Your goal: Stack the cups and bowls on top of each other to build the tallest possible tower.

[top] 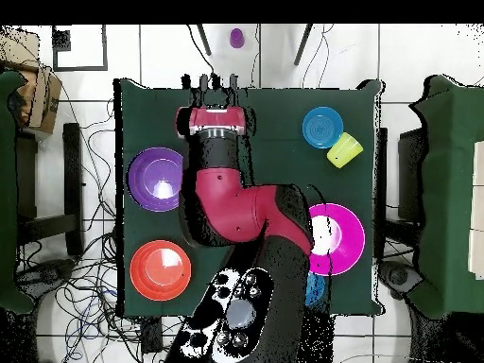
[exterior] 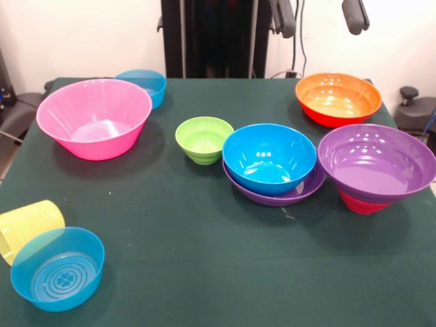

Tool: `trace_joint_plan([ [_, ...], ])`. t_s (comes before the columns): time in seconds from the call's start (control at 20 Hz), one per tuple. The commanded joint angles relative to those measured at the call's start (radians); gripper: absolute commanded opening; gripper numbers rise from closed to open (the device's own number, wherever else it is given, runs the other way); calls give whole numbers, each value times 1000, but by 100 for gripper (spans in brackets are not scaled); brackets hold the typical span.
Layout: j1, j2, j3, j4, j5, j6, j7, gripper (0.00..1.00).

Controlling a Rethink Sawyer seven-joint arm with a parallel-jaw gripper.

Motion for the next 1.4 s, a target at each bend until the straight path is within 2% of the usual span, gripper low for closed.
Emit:
trace_joint_plan([
  [0.05,-41,-40,171,155,-155,203,156,100],
  [0.15,-62,-47,197,188,-178,210,176,100],
  [0.45,-95,4,241,215,-201,198,157,100],
  [0.7,-112,33,270,229,-201,195,145,100],
  [1.4,-95,46,277,258,-153,177,108,100],
])
